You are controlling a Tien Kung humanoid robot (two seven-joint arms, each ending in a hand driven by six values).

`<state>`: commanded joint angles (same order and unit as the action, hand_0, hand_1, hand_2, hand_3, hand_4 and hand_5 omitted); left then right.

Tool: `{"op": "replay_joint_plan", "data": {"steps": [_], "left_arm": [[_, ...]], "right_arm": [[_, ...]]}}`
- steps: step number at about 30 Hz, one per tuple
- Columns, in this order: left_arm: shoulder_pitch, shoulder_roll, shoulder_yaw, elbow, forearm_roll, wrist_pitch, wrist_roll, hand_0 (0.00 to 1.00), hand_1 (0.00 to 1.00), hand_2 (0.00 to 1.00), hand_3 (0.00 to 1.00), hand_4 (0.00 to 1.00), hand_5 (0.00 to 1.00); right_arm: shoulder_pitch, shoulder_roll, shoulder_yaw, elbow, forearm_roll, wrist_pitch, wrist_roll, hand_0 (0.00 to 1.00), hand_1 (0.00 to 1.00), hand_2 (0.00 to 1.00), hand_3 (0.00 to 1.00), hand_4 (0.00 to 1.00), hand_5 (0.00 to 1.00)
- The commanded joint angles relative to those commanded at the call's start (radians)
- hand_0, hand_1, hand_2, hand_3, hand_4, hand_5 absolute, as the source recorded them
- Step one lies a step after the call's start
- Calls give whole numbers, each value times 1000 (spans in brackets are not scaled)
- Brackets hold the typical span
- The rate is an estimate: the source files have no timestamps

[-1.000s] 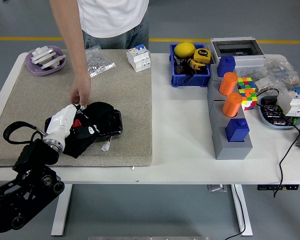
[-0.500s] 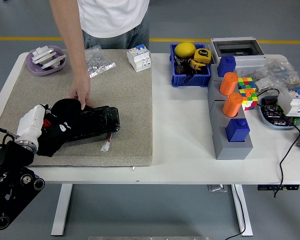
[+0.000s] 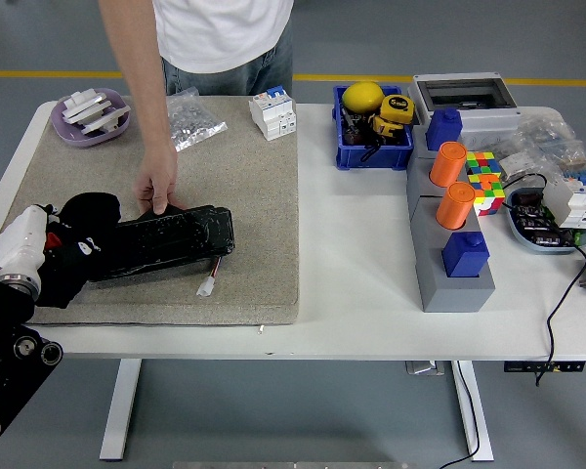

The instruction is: Pick the rag up,wipe the panel,place it on the desk

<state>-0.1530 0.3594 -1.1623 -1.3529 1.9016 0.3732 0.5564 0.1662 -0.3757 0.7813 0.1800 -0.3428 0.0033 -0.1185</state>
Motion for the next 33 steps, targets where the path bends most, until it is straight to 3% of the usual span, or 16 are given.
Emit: {"op": "replay_joint_plan", "data": {"steps": [12, 28, 33], "left_arm": [[-36, -15, 92, -16, -19, 5, -2, 187, 112, 453, 415, 155, 2], [-160, -47, 327, -35, -61, 8, 4, 187, 113, 454, 417, 161, 2], [-202, -71, 391, -32, -76, 8, 5, 187, 113, 454, 417, 163, 2]], "right_arm": [[1, 1, -5, 0, 1, 0, -1, 716, 261, 628, 634, 998, 593], [4, 1, -8, 0, 3, 0, 0, 714, 260, 629, 634, 998, 598], [7, 1, -13, 0, 6, 0, 0, 713, 260, 629, 635, 998, 599]]}}
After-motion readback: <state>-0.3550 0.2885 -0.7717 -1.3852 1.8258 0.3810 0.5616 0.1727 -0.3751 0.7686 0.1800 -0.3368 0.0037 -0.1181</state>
